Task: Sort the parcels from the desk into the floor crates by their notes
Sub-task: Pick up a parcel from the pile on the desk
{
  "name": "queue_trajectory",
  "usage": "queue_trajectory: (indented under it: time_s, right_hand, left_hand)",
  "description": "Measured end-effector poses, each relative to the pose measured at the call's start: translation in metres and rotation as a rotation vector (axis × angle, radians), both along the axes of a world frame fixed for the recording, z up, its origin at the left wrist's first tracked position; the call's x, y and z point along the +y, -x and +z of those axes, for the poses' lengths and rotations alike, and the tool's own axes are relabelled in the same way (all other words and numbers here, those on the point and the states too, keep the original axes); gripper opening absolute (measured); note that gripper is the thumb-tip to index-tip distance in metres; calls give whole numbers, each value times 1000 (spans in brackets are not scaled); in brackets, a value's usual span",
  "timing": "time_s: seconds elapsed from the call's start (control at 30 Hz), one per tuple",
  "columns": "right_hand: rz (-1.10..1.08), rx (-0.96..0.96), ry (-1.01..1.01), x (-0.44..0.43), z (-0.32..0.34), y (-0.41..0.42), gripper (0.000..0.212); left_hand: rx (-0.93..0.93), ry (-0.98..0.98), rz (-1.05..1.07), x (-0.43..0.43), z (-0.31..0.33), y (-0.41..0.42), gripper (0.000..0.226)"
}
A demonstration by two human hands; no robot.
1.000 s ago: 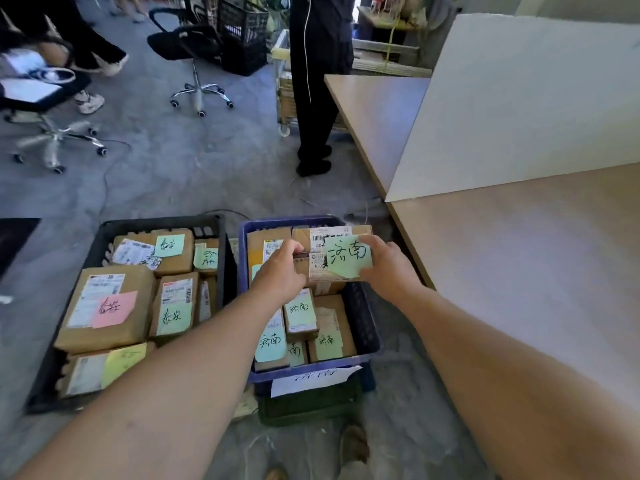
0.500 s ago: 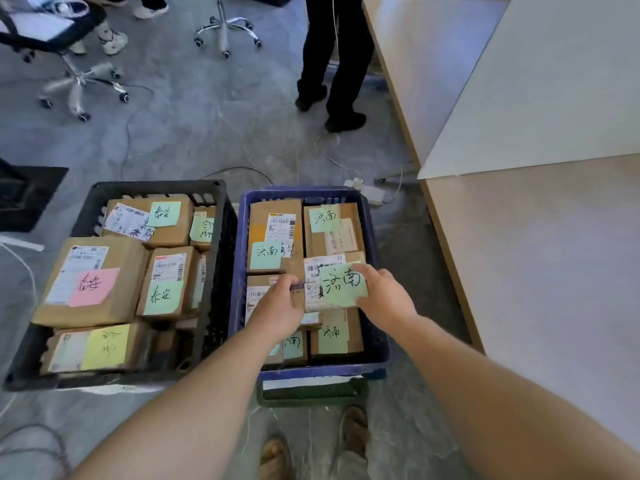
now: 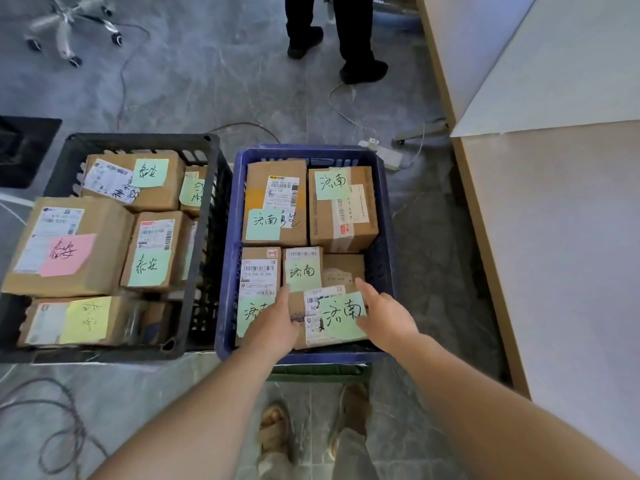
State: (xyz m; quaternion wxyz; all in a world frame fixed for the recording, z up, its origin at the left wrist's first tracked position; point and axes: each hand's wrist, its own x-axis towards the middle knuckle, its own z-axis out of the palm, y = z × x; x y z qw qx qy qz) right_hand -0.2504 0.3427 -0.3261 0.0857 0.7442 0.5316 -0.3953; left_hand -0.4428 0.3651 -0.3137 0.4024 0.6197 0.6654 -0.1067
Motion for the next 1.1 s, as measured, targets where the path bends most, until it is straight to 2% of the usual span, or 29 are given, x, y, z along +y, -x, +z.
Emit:
queue_trajectory:
  time_s: [0.1, 0.37, 0.43, 0.57, 0.7, 0.93, 1.0, 1.1]
  right_hand:
    - [3, 1, 37, -4, -11, -2, 63]
    - [-4, -4, 52, 2, -52, 3, 55]
    - [22, -15, 50, 4, -60, 7, 53]
    - [6, -9, 47, 2, -74, 9, 64]
    - [-62, -12, 37, 2, -83, 6, 62]
    - [-104, -50, 41, -7, -84, 2, 67]
    - [-41, -61, 70, -6, -82, 8, 71]
    - [61, -49, 121, -4, -90, 21, 76]
  left_hand:
    - [13, -3, -60, -2, -7, -7, 55]
    - [66, 18, -145, 8, -37, -8, 38]
    - [71, 26, -153, 8, -43, -7, 40]
    - [39, 37, -158, 12, -51, -11, 49]
    - [11, 49, -170, 24, -52, -16, 57]
    - [-18, 30, -229, 13, -65, -13, 60]
    - [51, 13, -273, 9, -71, -11, 60]
    - [259, -52, -365, 11, -77, -12, 61]
